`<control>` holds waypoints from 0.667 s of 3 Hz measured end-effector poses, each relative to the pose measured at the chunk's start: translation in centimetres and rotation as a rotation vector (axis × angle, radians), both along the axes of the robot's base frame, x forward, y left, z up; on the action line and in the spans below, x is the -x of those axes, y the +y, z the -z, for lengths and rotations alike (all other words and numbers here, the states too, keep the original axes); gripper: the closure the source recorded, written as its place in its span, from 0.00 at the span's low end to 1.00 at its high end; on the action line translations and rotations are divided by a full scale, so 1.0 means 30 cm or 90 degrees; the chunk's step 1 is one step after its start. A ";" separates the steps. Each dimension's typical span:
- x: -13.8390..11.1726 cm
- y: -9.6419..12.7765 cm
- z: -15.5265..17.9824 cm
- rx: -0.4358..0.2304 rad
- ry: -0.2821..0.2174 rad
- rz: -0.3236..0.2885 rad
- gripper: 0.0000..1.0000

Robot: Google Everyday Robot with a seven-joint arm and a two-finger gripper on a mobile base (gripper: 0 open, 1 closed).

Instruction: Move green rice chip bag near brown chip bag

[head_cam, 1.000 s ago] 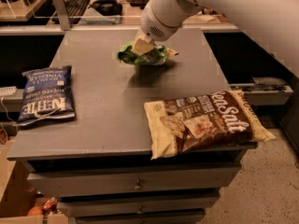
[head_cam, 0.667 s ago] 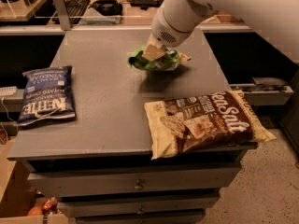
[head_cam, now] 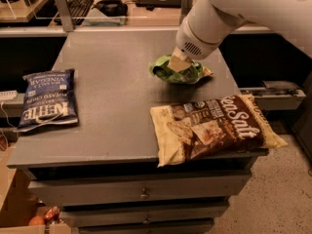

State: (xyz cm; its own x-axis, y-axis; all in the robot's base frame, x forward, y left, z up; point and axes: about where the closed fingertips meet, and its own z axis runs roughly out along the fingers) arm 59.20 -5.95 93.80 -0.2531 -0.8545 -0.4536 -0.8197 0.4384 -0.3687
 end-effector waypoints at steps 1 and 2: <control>0.011 -0.013 0.027 -0.030 0.017 -0.004 0.28; 0.025 0.004 0.021 -0.045 0.023 -0.009 0.05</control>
Offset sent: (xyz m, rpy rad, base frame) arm -0.0024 -0.0047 -0.0072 0.0381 0.0213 0.0033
